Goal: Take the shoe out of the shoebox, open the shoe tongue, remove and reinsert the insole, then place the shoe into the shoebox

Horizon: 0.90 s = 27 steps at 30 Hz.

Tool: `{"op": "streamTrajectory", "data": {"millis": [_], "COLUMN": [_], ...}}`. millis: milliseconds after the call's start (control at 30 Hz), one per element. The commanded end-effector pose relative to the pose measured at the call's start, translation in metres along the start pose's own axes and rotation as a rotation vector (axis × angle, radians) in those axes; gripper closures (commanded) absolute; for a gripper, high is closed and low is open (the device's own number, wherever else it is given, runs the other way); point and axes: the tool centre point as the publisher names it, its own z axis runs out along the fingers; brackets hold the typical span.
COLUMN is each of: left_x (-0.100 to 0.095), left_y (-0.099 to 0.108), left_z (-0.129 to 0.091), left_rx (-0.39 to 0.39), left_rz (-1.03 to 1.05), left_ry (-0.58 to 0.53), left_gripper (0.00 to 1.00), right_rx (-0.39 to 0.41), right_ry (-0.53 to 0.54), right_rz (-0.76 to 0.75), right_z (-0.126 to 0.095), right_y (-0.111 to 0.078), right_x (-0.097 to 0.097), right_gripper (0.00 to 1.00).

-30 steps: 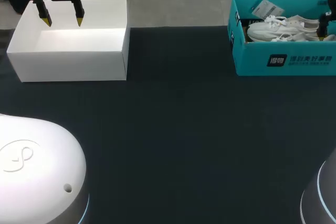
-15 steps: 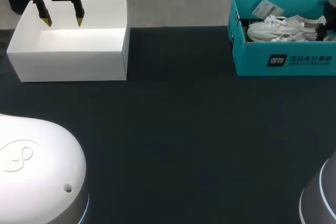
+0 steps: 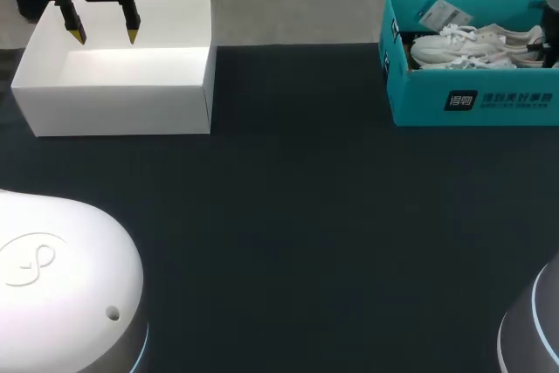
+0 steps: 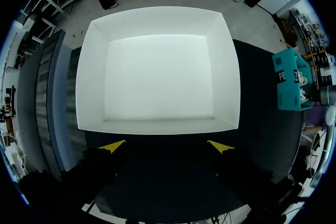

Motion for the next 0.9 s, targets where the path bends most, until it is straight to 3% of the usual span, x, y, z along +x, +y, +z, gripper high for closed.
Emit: {"op": "streamTrajectory", "data": {"millis": [33, 367, 900], "left_x": [0.000, 0.000, 0.000], "left_y": [0.000, 0.000, 0.000], "left_z": [0.000, 0.000, 0.000], "left_rx": [0.000, 0.000, 0.000], "left_rz": [0.000, 0.000, 0.000], "left_ry": [-0.002, -0.002, -0.002], "left_gripper": [0.00, 0.00, 0.00], "right_rx": [0.002, -0.022, -0.086], "right_ry": [-0.016, -0.062, 0.004], "right_rz": [0.016, 0.044, 0.098], "right_z": [-0.011, -0.067, -0.157], "right_y": [-0.003, -0.012, -0.022], "right_x": [-0.004, -0.025, -0.044], "right_gripper": [1.00, 1.00, 1.00]}}
